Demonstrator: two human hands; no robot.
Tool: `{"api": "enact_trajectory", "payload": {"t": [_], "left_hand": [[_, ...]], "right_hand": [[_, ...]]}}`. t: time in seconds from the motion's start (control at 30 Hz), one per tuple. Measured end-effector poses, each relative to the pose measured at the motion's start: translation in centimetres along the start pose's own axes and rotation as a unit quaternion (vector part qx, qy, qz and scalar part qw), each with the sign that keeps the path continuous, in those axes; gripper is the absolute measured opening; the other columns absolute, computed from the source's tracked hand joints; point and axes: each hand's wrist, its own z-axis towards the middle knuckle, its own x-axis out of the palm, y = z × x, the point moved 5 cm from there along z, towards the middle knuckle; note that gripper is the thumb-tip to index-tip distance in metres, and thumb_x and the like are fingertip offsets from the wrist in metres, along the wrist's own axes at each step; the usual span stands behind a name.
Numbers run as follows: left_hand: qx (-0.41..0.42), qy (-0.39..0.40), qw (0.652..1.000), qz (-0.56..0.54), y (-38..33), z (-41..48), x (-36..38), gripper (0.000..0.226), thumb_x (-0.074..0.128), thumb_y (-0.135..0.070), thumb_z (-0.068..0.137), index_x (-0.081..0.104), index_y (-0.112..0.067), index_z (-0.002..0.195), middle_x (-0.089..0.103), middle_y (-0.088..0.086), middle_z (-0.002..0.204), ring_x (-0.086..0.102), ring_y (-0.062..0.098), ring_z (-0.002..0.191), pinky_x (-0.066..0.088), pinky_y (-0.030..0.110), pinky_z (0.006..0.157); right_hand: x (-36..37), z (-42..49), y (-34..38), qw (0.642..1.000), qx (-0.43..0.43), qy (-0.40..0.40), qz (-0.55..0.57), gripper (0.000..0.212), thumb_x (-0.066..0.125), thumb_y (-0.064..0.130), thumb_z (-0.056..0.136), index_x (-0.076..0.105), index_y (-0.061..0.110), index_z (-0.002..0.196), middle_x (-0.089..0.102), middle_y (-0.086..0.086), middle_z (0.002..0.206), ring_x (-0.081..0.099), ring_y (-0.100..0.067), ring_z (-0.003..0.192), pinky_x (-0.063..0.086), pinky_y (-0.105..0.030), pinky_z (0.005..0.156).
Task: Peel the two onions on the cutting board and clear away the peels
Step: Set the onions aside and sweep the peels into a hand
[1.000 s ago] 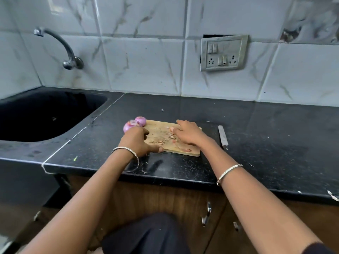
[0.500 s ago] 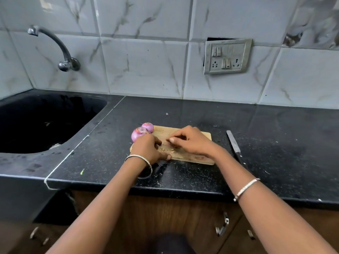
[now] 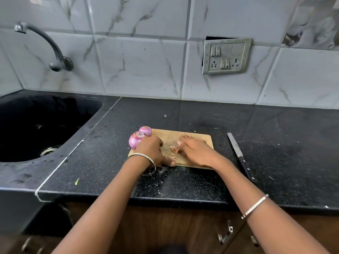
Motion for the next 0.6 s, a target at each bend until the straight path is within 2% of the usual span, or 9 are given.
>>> {"api": "enact_trajectory", "payload": {"t": [0.03, 0.07, 0.13, 0.27, 0.33, 0.37, 0.43, 0.53, 0.6], "left_hand": [[-0.003, -0.002, 1.000, -0.027, 0.2, -0.2, 0.0, 0.085, 0.096, -0.041, 0.063, 0.061, -0.003, 0.130, 0.072, 0.012, 0.106, 0.073, 0.029, 0.092, 0.058, 0.039, 0.090], [-0.004, -0.005, 0.999, -0.046, 0.3, -0.3, -0.1, 0.085, 0.096, -0.037, 0.064, 0.060, -0.001, 0.132, 0.071, 0.014, 0.111, 0.072, 0.031, 0.096, 0.057, 0.040, 0.092], [-0.002, -0.011, 0.998, -0.063, 0.3, -0.6, -0.3, 0.085, 0.096, -0.032, 0.066, 0.059, 0.001, 0.135, 0.070, 0.016, 0.113, 0.071, 0.033, 0.099, 0.057, 0.040, 0.093], [-0.007, -0.006, 0.998, -0.063, 0.0, -1.2, -0.2, 0.074, 0.094, -0.023, 0.071, 0.058, 0.000, 0.131, 0.074, 0.014, 0.095, 0.073, 0.023, 0.069, 0.061, 0.035, 0.081], [-0.005, -0.008, 0.998, -0.062, -0.1, -1.4, 0.0, 0.060, 0.093, -0.022, 0.073, 0.060, -0.009, 0.121, 0.074, 0.008, 0.084, 0.072, 0.019, 0.061, 0.062, 0.031, 0.076], [-0.004, -0.016, 0.998, -0.060, -0.1, -1.4, -0.1, 0.053, 0.093, -0.023, 0.073, 0.059, -0.014, 0.113, 0.071, 0.005, 0.080, 0.072, 0.019, 0.063, 0.062, 0.032, 0.076], [-0.002, -0.027, 0.998, -0.049, 0.0, -1.5, -0.3, 0.048, 0.092, -0.026, 0.073, 0.062, -0.014, 0.108, 0.067, 0.002, 0.078, 0.072, 0.021, 0.071, 0.061, 0.033, 0.079], [-0.004, -0.033, 0.999, -0.041, 0.0, -1.8, -0.4, 0.067, 0.094, -0.033, 0.070, 0.064, -0.008, 0.126, 0.066, 0.003, 0.086, 0.071, 0.025, 0.088, 0.058, 0.037, 0.088], [-0.008, -0.033, 0.997, -0.063, 0.0, -2.1, -0.5, 0.076, 0.094, -0.031, 0.070, 0.060, -0.005, 0.133, 0.062, 0.000, 0.084, 0.069, 0.027, 0.092, 0.057, 0.038, 0.091]], "right_hand": [[-0.5, -0.2, 0.3, 0.999, -0.008, -0.008, 0.035, 0.048, 0.027, 0.041, 0.110, 0.062, 0.010, 0.122, 0.064, -0.005, 0.130, 0.054, -0.030, 0.127, 0.038, -0.042, 0.105], [-1.1, -0.4, 0.6, 0.997, -0.015, -0.017, 0.068, 0.045, 0.031, 0.041, 0.110, 0.062, 0.012, 0.096, 0.069, -0.002, 0.097, 0.063, -0.023, 0.097, 0.044, -0.038, 0.087], [-2.4, -0.2, 1.1, 0.995, -0.023, -0.041, 0.084, 0.043, 0.037, 0.038, 0.109, 0.049, 0.014, 0.075, 0.050, 0.003, 0.063, 0.049, -0.013, 0.062, 0.037, -0.032, 0.065], [-2.3, 1.4, 1.9, 0.997, -0.045, -0.053, 0.035, 0.038, 0.036, 0.034, 0.109, 0.052, 0.016, 0.081, 0.055, 0.002, 0.069, 0.055, -0.017, 0.072, 0.044, -0.036, 0.077], [-0.5, 1.7, 2.5, 0.998, -0.065, -0.004, -0.006, 0.035, 0.034, 0.032, 0.110, 0.063, 0.012, 0.106, 0.068, -0.006, 0.111, 0.060, -0.027, 0.112, 0.042, -0.040, 0.100], [0.1, 1.6, 2.9, 0.996, -0.083, 0.009, -0.017, 0.038, 0.033, 0.030, 0.110, 0.062, 0.009, 0.122, 0.061, -0.010, 0.135, 0.051, -0.029, 0.130, 0.037, -0.038, 0.108], [0.4, 1.1, 3.5, 0.992, -0.124, 0.009, -0.007, 0.040, 0.035, 0.029, 0.110, 0.059, 0.012, 0.137, 0.052, -0.007, 0.150, 0.043, -0.024, 0.141, 0.032, -0.035, 0.114], [-0.8, 0.2, 2.6, 0.990, -0.137, 0.005, 0.039, 0.033, 0.047, 0.031, 0.106, 0.071, 0.018, 0.123, 0.073, -0.003, 0.122, 0.064, -0.015, 0.113, 0.047, -0.036, 0.101], [-2.8, -0.7, 1.1, 0.989, -0.115, -0.034, 0.086, 0.025, 0.055, 0.028, 0.103, 0.076, 0.021, 0.114, 0.076, 0.005, 0.088, 0.063, 0.004, 0.068, 0.049, -0.016, 0.067]]}}
